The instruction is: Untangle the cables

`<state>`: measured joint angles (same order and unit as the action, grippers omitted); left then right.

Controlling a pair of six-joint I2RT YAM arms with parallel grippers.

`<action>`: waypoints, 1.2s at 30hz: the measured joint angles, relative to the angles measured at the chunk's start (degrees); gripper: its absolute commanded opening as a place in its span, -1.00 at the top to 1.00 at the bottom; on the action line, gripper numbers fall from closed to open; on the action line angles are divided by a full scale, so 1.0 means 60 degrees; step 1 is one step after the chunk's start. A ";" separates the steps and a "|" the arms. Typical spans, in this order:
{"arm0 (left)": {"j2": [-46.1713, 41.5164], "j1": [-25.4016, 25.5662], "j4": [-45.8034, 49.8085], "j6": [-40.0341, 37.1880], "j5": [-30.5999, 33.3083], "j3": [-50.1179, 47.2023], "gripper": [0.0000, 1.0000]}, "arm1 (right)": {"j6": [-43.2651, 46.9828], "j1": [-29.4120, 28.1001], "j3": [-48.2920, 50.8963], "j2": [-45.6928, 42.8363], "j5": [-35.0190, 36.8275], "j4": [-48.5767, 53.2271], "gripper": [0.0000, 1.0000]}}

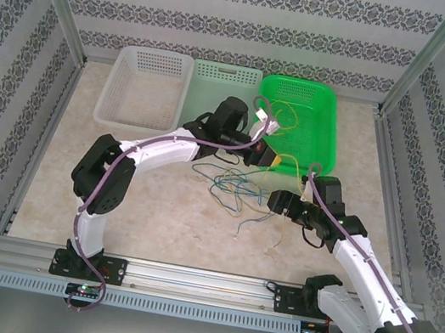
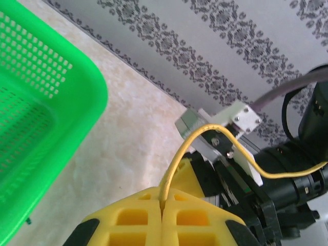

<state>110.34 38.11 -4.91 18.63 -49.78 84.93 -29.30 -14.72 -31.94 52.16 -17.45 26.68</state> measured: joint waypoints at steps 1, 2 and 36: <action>-0.0047 -0.0011 -0.0127 0.0117 0.0106 -0.0044 0.95 | -0.0073 0.0000 0.0025 0.0004 -0.0106 -0.0040 -0.45; -0.0084 -0.0047 -0.0229 0.0204 0.0186 -0.0066 0.95 | -0.0124 0.0000 0.0033 0.0011 -0.0208 -0.0069 -0.40; -0.0280 -0.0980 -0.6881 0.5555 0.2025 -0.2364 0.95 | -0.0896 -0.0397 0.0718 -0.0892 0.0510 -0.0568 0.82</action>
<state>108.66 32.23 -46.19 51.96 -37.63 70.74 -34.68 -17.10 -27.64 46.81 -14.39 23.27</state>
